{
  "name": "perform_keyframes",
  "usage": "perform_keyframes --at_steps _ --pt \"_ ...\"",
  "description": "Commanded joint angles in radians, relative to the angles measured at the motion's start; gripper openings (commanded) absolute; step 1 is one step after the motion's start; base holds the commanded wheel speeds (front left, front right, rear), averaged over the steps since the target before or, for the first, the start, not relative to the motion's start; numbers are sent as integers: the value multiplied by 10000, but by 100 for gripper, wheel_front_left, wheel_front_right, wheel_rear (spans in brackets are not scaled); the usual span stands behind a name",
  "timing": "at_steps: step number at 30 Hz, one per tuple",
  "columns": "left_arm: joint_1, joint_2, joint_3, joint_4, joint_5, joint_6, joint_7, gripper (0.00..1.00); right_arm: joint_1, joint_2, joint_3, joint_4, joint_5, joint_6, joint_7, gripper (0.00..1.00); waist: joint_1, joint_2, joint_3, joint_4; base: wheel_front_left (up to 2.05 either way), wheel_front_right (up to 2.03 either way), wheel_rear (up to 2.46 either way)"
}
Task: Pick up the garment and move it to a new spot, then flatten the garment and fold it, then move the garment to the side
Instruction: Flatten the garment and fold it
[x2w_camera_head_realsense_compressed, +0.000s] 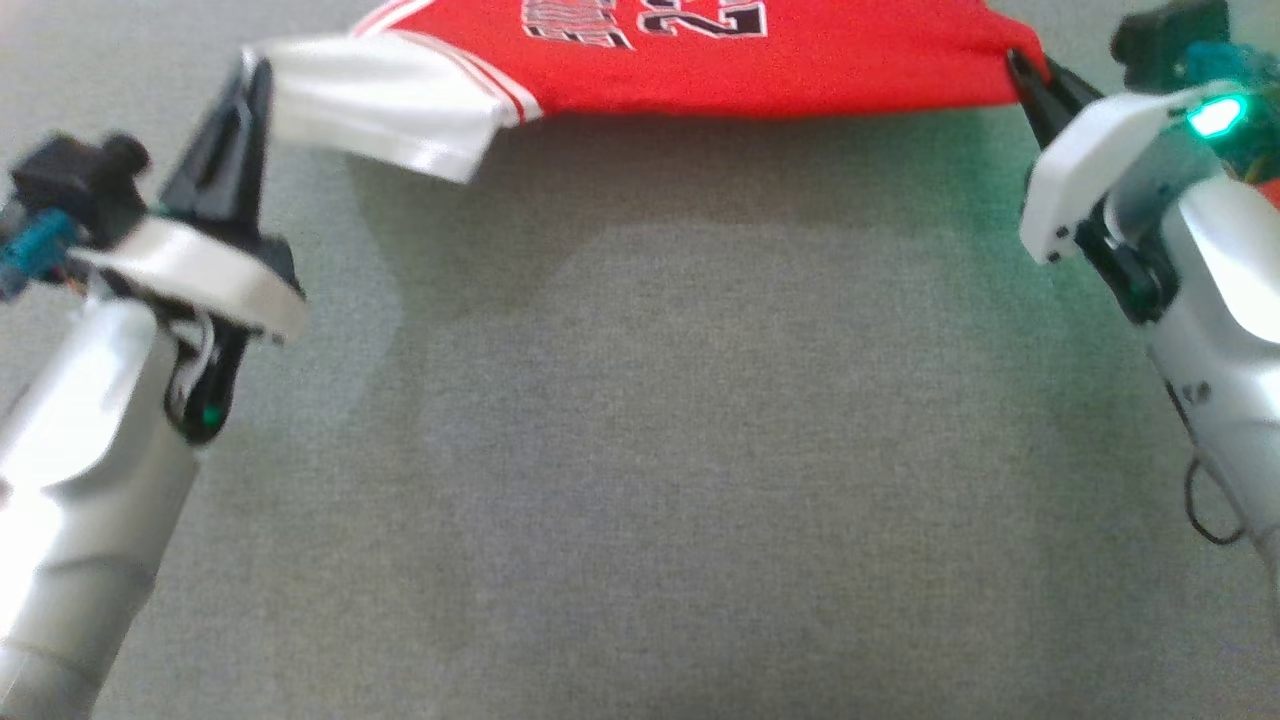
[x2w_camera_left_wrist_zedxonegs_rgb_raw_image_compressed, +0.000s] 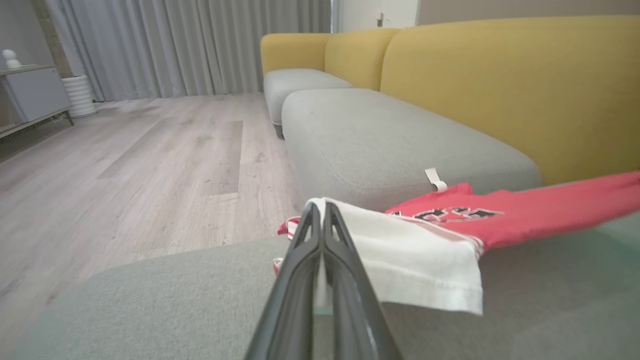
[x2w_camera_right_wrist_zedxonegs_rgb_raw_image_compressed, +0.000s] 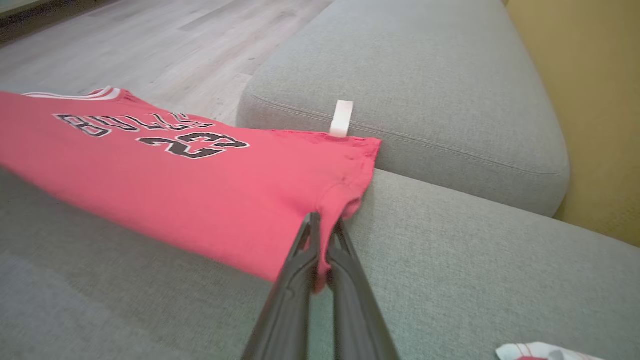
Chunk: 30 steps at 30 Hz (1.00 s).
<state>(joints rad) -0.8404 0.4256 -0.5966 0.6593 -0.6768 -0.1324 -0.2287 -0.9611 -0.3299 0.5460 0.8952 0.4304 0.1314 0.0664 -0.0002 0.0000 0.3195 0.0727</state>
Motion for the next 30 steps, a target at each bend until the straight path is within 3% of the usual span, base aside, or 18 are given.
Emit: perform_keyframes --at_steps 1,7,15,23,30 --pt "-157 755 181 -421 -92 19 50 0 102 -278 237 -460 349 -7 101 0 2 0 -284 83 0 0 0" --pt "1036 1412 -158 -1030 -553 19 767 0 945 -1256 1442 -1420 1752 -7 726 0 2 0 -1018 134 0 0 0" --pt "2879 2213 -596 -3173 -1512 71 2427 0 2188 -2191 2345 -2543 3080 -7 1194 0 2 0 -2215 109 0 0 0" --pt "4867 3250 -607 -5916 -2420 1059 3677 0 3622 -2812 2555 -3598 4164 -7 1623 0 2 0 -3158 34 0 0 0" --pt "5811 3841 -484 -7657 -2721 1925 4071 0 4579 -3142 2068 -4578 4718 -7 1928 0 2 0 -3315 -58 0 0 0"
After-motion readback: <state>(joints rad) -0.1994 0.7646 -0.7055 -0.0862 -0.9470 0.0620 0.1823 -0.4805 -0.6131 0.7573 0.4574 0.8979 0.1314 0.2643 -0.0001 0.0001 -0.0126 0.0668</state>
